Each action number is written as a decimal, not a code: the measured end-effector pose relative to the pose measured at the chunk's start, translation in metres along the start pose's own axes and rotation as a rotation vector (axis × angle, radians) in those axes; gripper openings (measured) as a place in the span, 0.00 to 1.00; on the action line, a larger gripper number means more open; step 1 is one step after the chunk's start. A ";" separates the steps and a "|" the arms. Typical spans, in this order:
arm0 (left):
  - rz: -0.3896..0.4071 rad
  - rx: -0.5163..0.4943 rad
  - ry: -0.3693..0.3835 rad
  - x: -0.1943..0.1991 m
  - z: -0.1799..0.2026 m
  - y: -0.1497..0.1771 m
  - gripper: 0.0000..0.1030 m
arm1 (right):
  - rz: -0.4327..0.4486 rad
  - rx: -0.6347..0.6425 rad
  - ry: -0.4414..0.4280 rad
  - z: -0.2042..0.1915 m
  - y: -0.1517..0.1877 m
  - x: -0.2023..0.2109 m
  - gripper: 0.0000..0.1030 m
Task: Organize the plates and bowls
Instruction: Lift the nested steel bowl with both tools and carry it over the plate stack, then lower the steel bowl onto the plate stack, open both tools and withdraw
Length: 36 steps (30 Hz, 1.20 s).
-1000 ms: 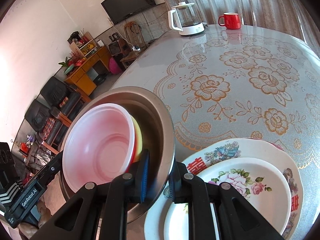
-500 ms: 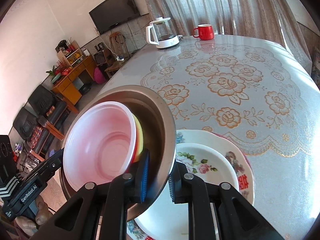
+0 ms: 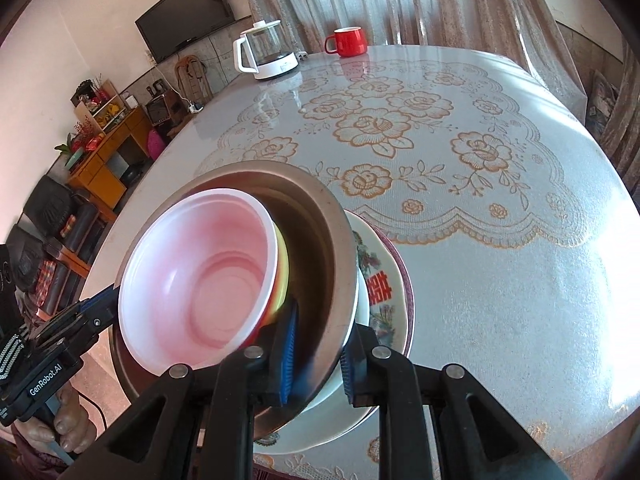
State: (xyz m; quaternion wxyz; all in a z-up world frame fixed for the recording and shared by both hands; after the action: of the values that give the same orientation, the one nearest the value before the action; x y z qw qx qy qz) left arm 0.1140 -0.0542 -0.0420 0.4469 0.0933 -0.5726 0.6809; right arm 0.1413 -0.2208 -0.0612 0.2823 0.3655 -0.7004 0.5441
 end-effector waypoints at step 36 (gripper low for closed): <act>0.000 -0.105 -0.037 0.001 0.014 0.015 0.28 | 0.017 0.068 0.162 0.018 0.006 -0.004 0.17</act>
State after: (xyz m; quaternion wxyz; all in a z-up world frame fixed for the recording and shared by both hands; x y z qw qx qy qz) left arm 0.0978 -0.0647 -0.0471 0.4404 0.0824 -0.6158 0.6481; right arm 0.1384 -0.2362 -0.0722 0.3209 0.3236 -0.6595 0.5978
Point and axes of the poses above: each gripper's, at about its wrist camera, not at the fingertips, and x roughly against the way its jaws point, z to its right, y to its underside, the point moved 9 cm from there along -x, roughly the way its jaws point, and after that the axes turned 2 degrees about z, right-handed, at the moved point
